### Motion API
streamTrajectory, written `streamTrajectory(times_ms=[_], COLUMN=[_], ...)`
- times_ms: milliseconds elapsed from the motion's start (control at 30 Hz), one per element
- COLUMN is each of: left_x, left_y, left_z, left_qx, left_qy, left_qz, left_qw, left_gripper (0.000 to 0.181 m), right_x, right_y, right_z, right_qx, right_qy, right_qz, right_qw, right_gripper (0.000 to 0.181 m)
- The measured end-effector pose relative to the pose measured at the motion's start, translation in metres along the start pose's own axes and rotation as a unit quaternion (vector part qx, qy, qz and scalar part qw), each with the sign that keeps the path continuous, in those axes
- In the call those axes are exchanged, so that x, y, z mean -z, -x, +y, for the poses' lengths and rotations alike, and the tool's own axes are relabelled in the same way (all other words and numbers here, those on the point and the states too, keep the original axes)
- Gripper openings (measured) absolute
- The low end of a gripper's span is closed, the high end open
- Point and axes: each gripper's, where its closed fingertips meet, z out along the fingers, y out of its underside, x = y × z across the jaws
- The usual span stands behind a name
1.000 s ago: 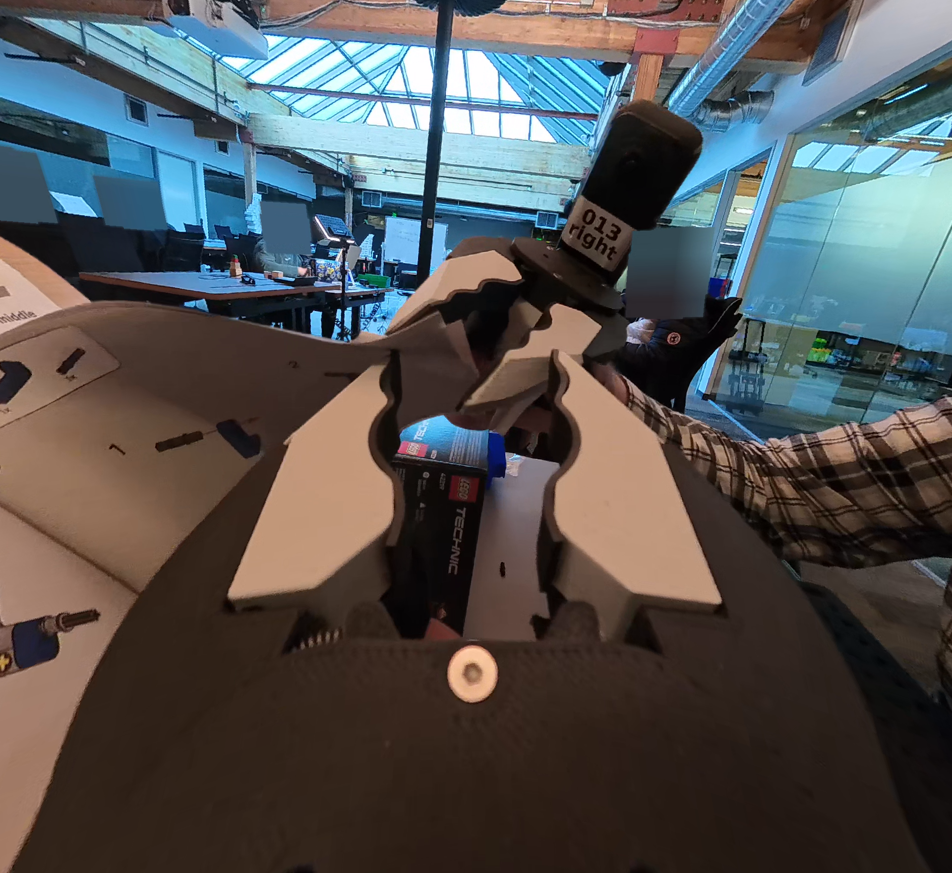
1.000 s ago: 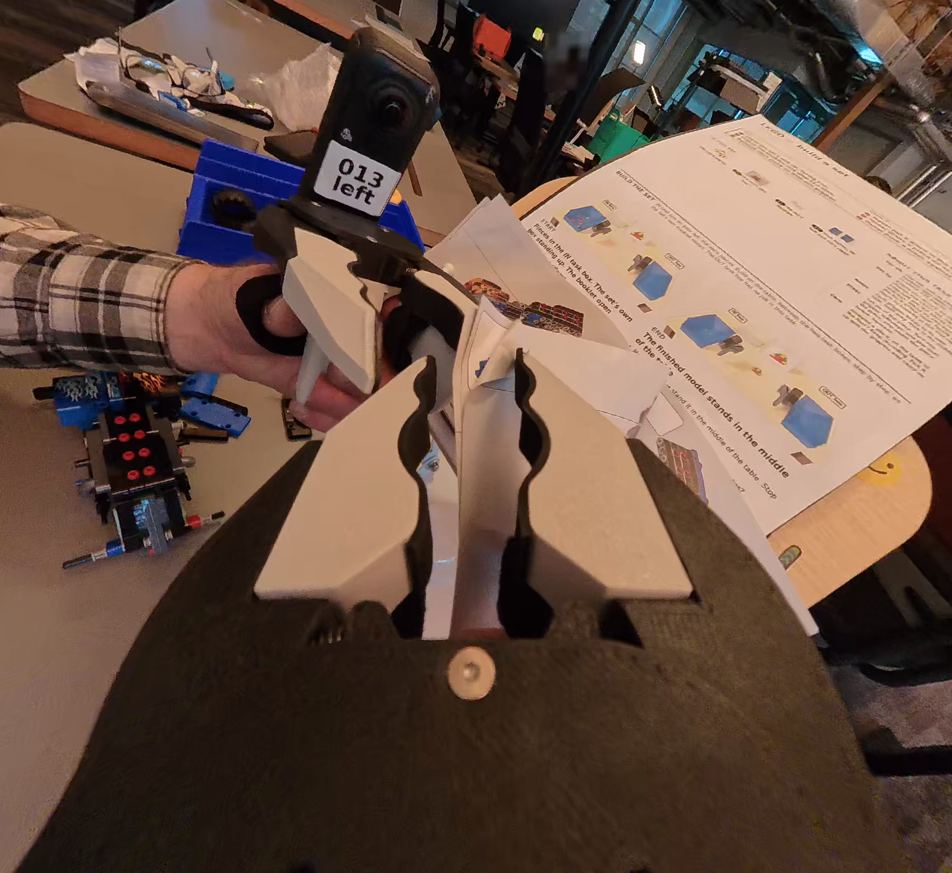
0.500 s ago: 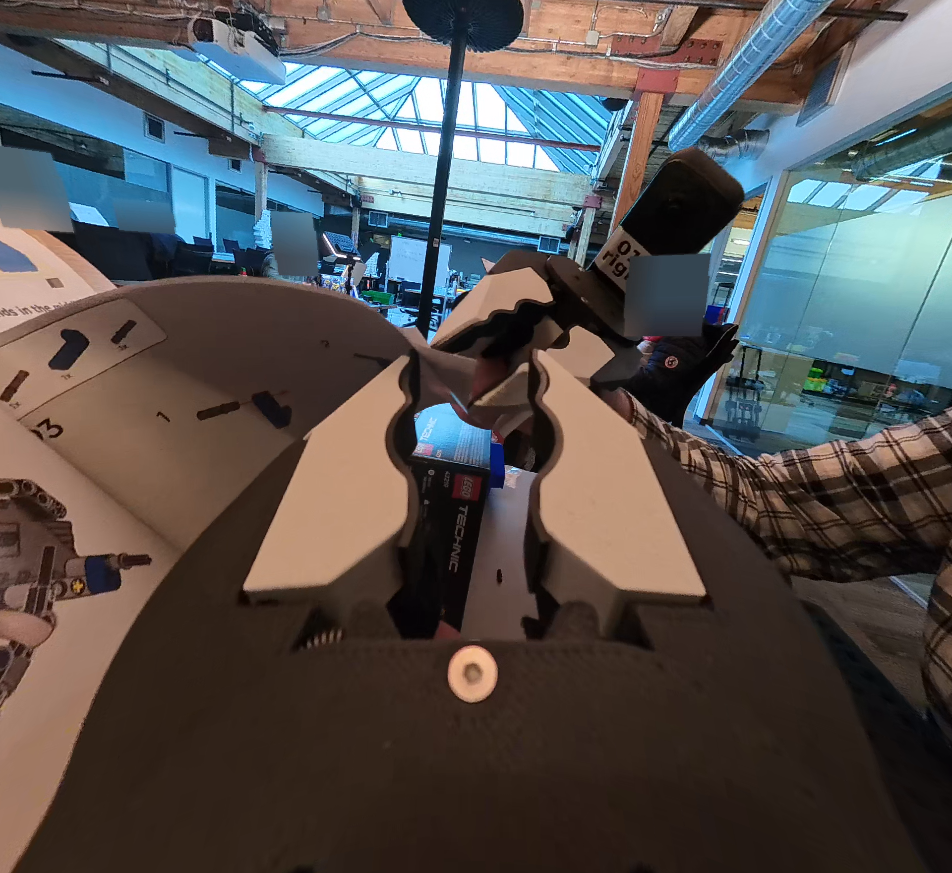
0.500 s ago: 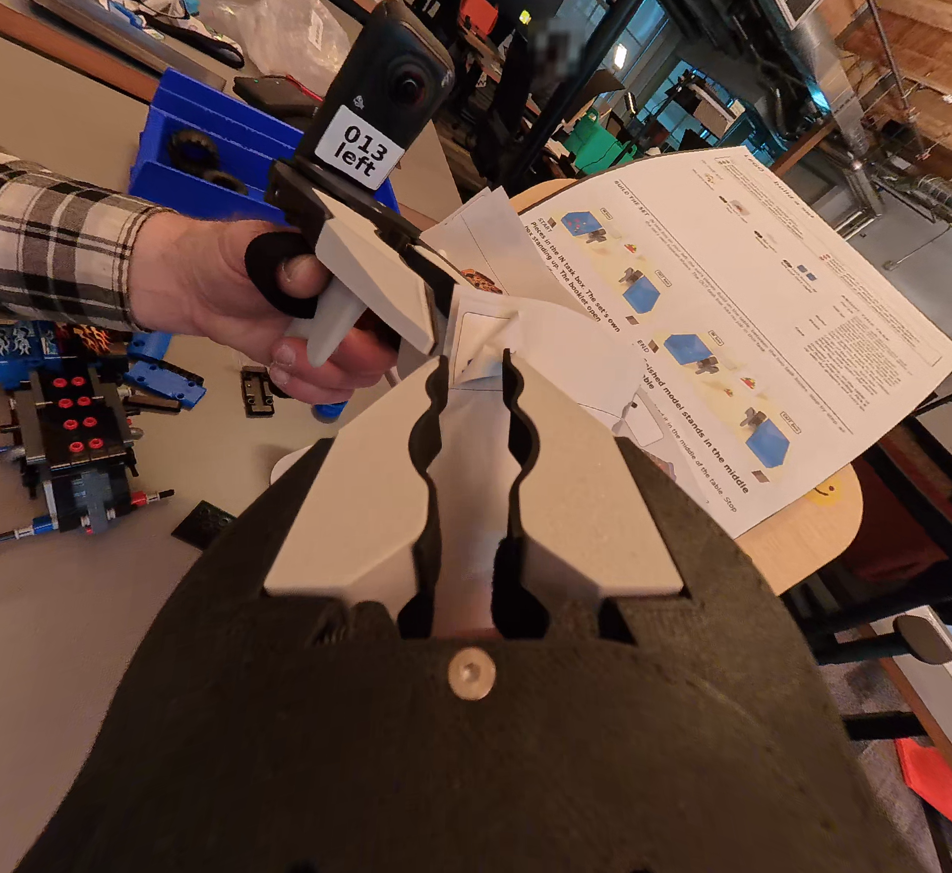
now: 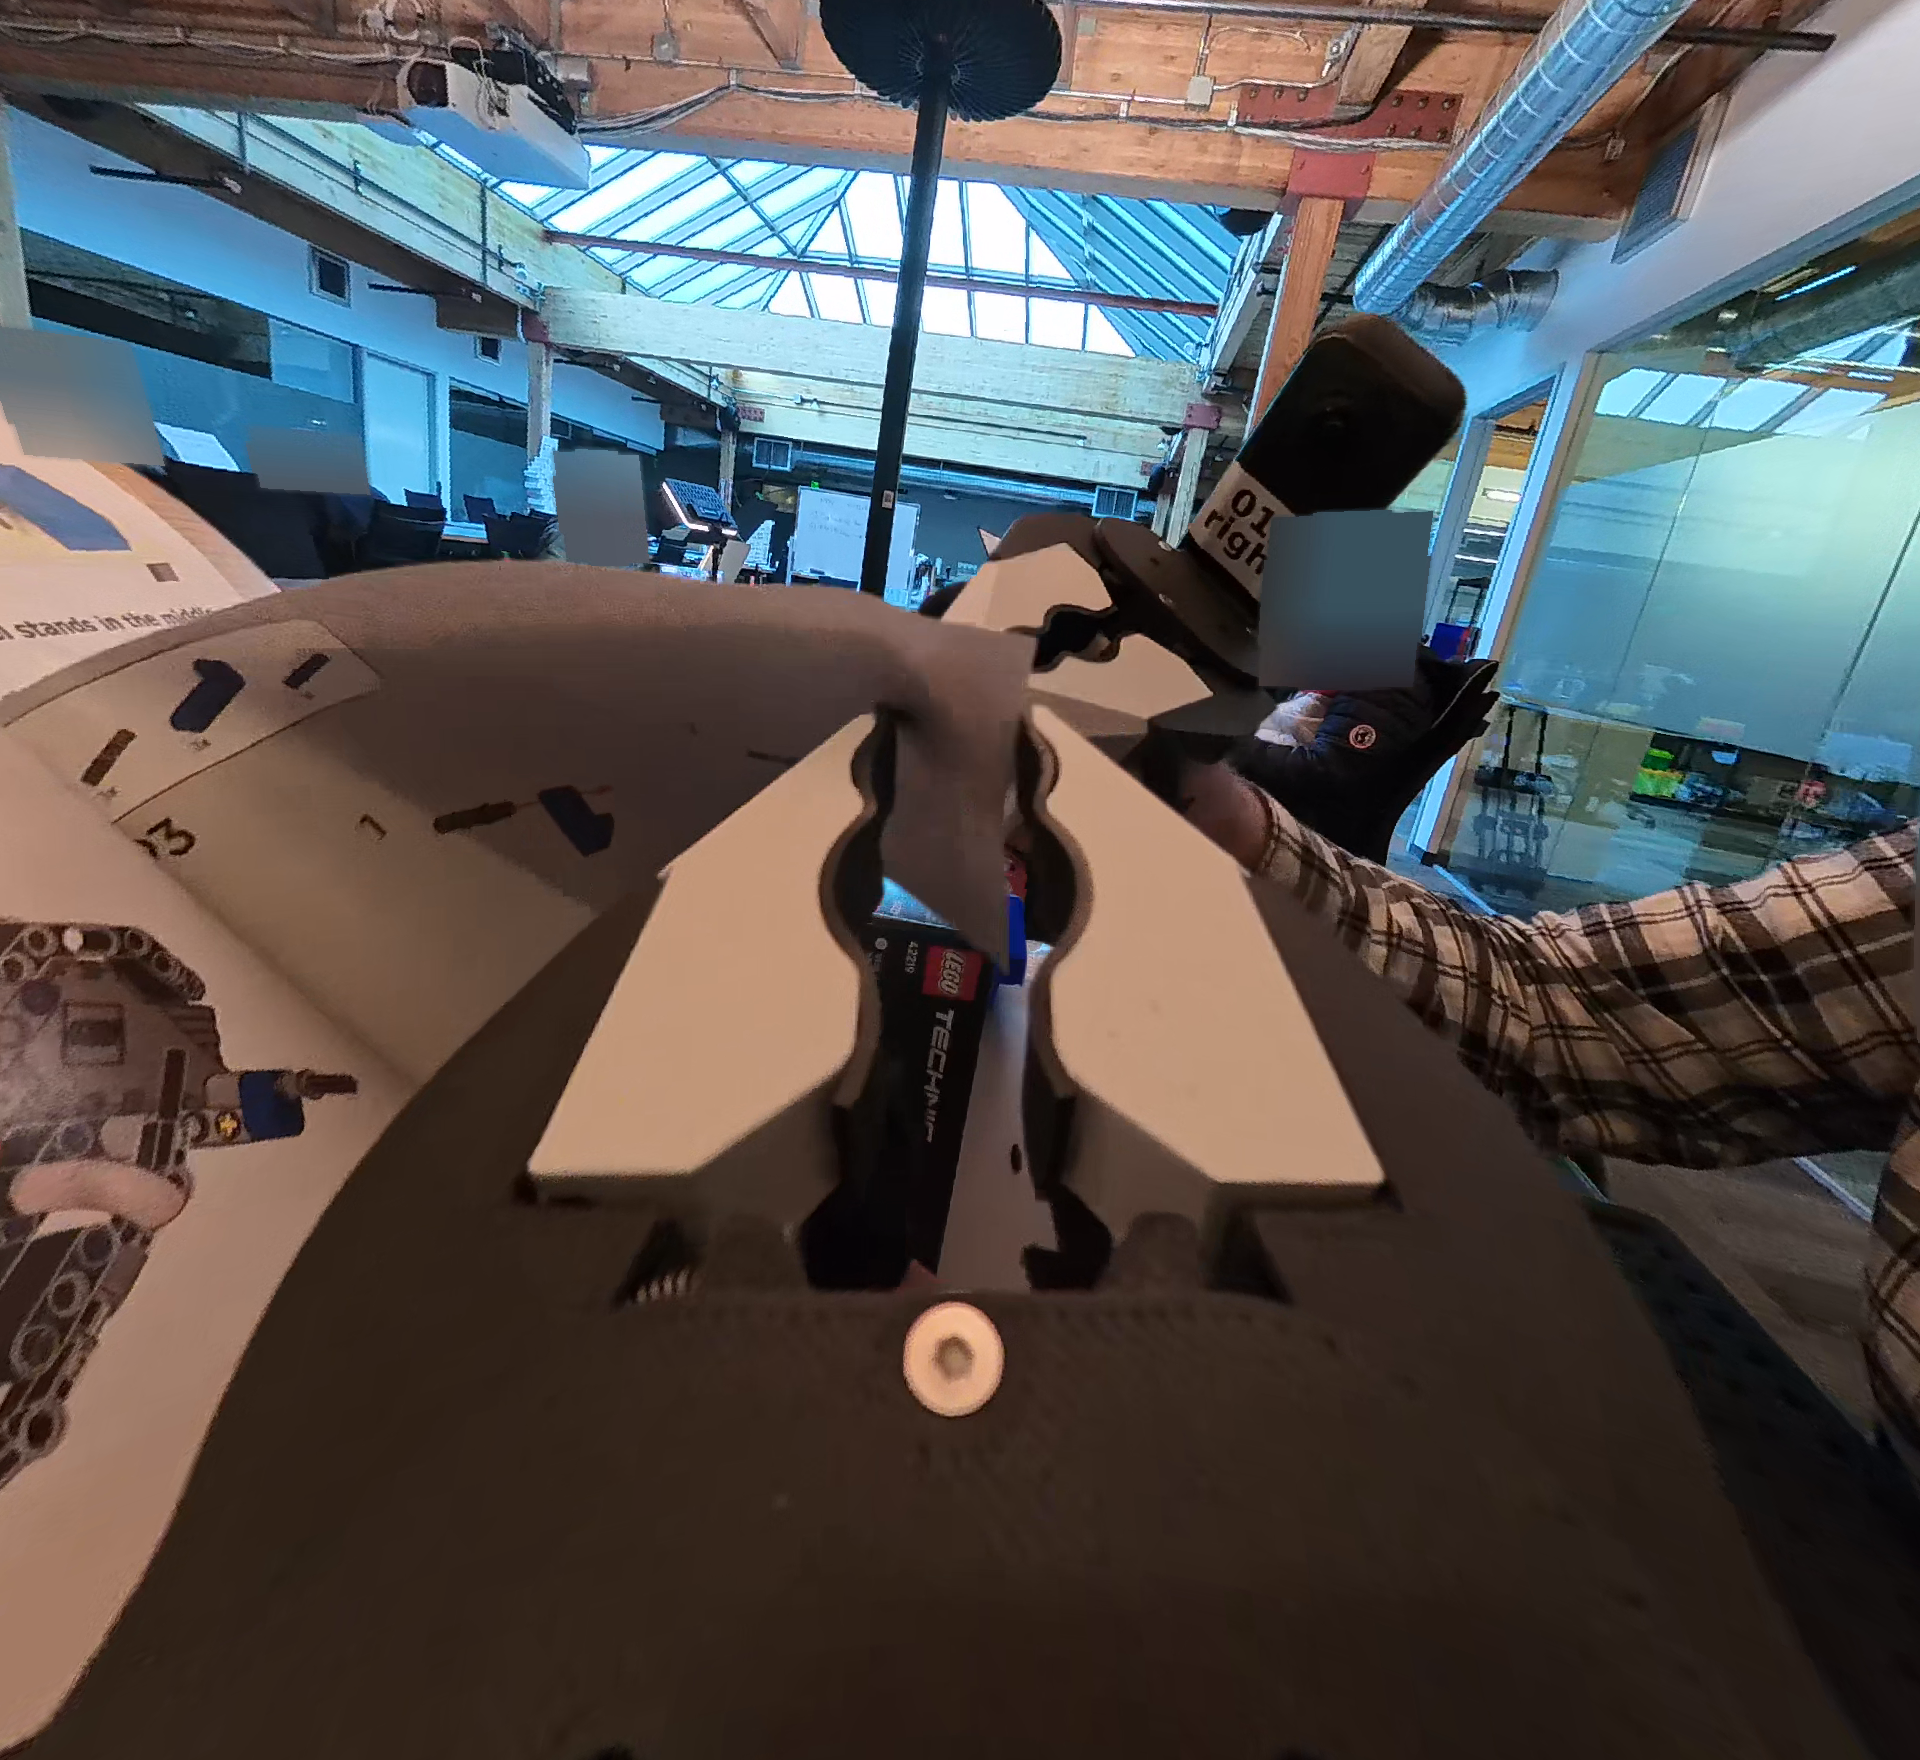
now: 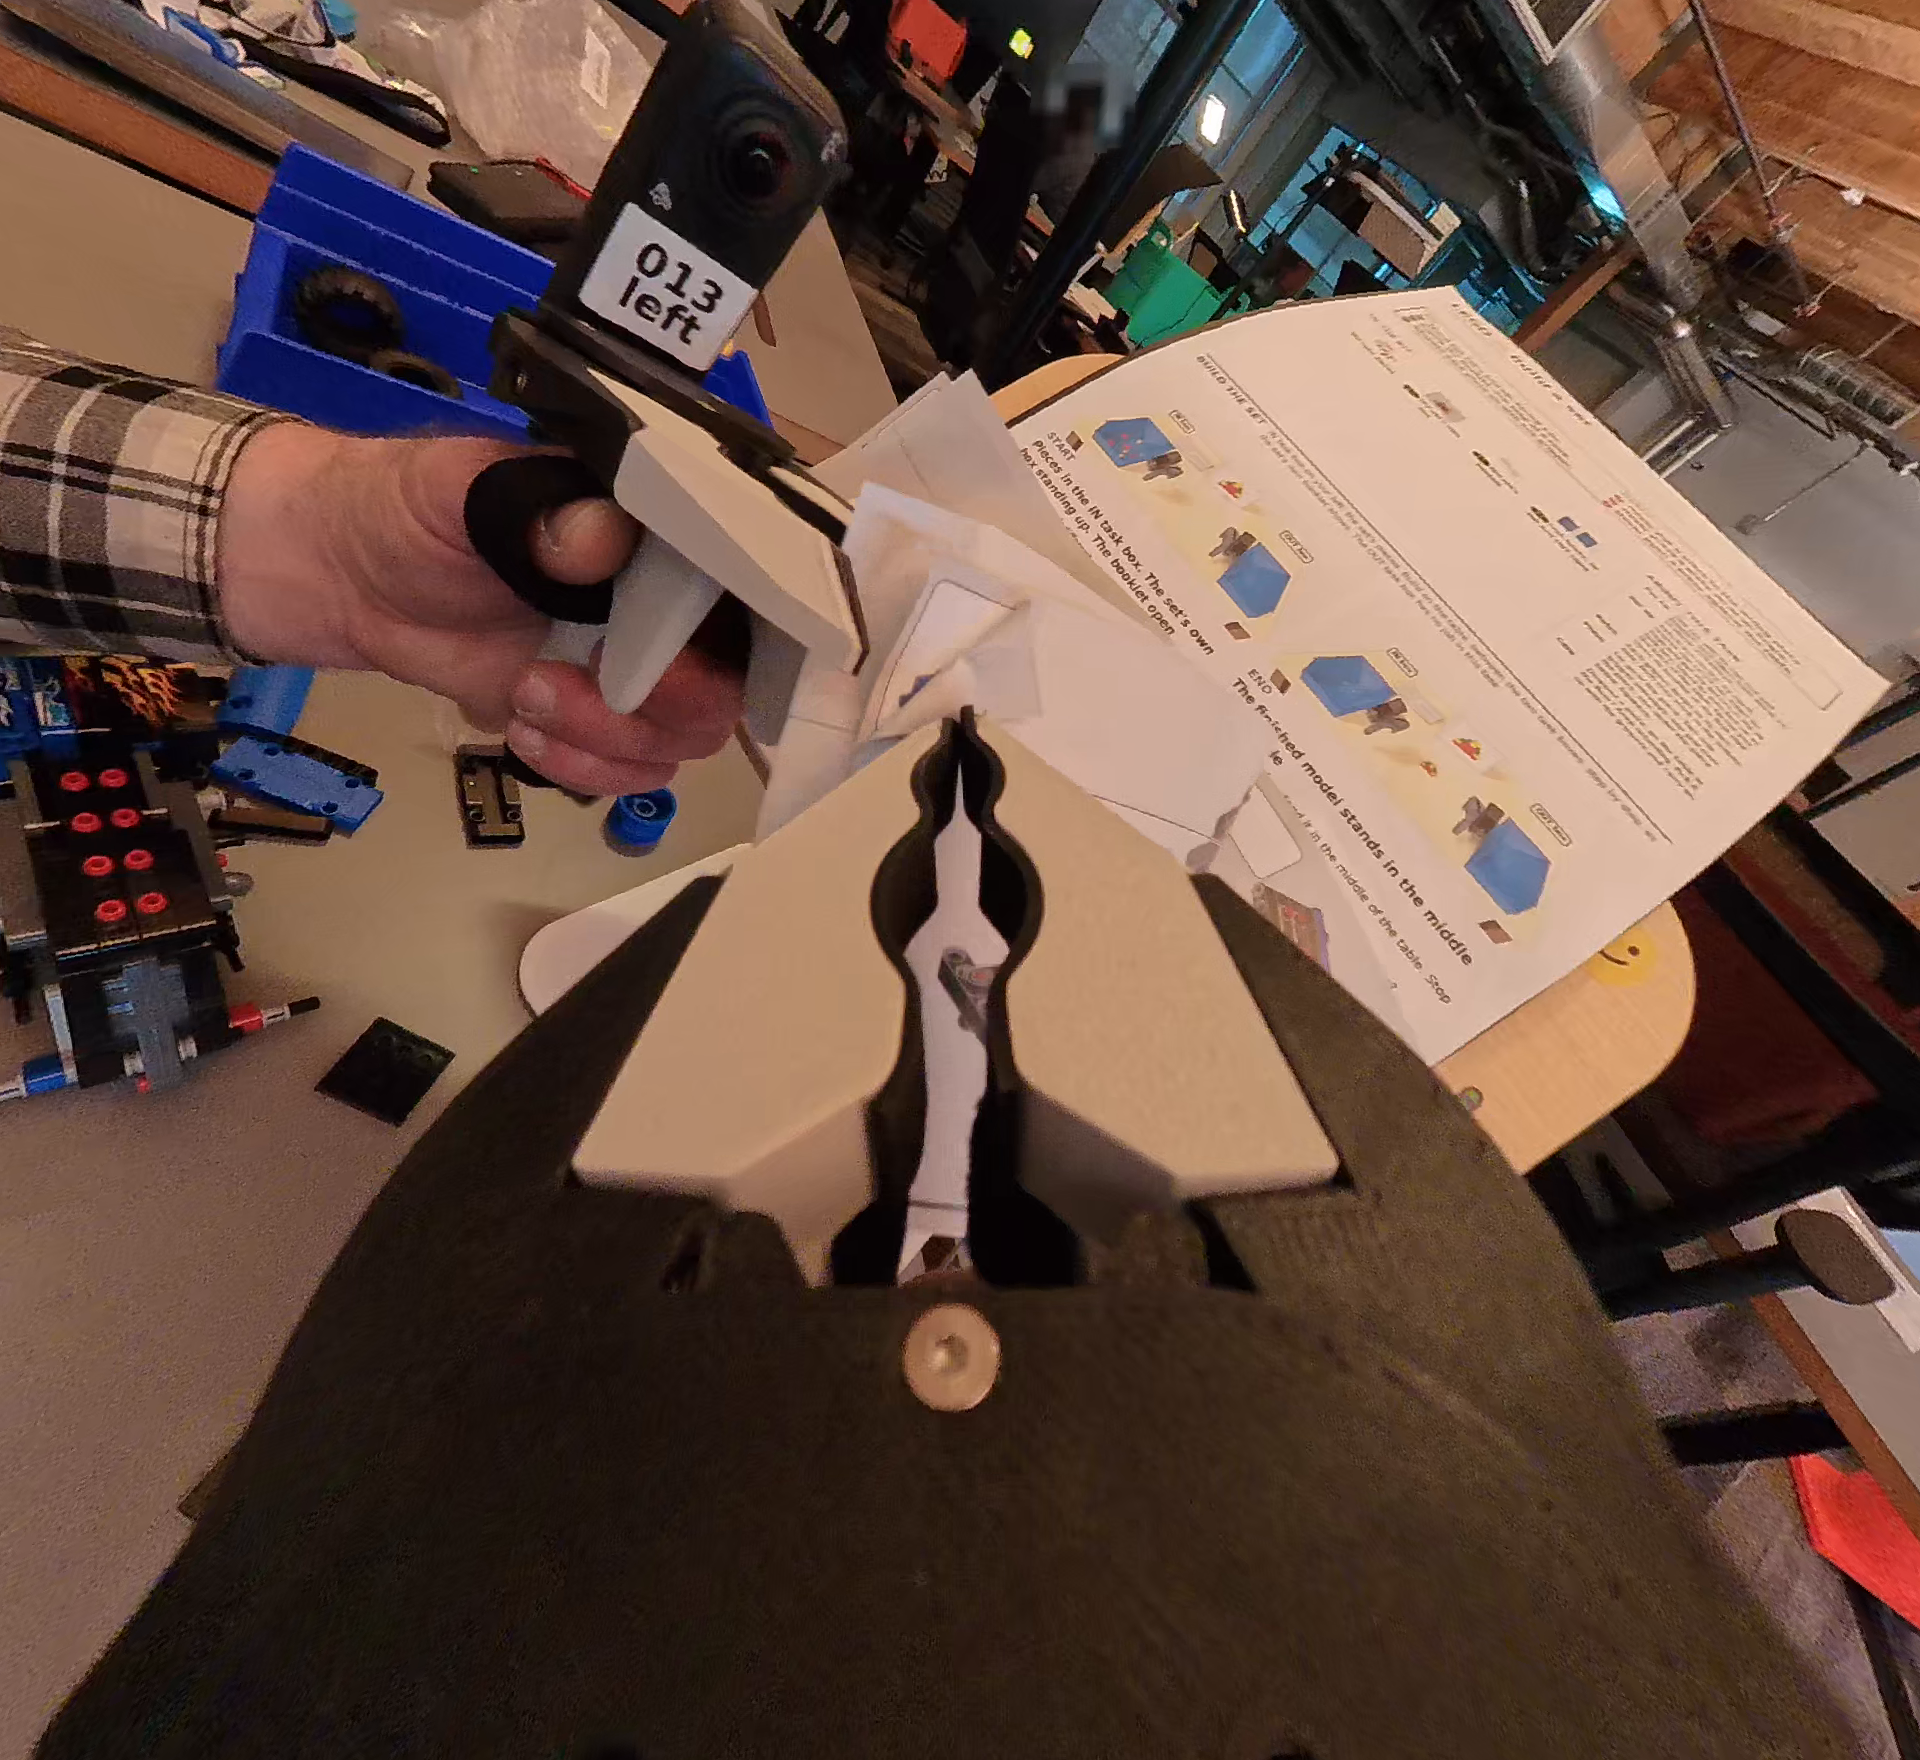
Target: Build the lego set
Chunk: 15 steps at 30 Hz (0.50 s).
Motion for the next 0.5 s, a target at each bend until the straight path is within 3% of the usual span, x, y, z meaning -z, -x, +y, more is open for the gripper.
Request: streamTrajectory(times_ms=[167,500], left_x=[0.003,0.005], left_y=[0.001,0.018], left_z=[-0.001,0.003], left_qx=[-0.008,-0.004], left_qy=[0.005,0.033], left_qz=[-0.004,-0.053], left_qw=[1.000,0.998], left_gripper=[0.000,0.000], right_x=[0.001,0.011], right_y=[-0.004,-0.019], right_z=[0.004,0.008], right_qx=[-0.002,0.019], right_qy=[0.009,0.043], right_qz=[0.001,0.038], right_qw=[1.000,0.998], right_gripper=[0.000,0.004])
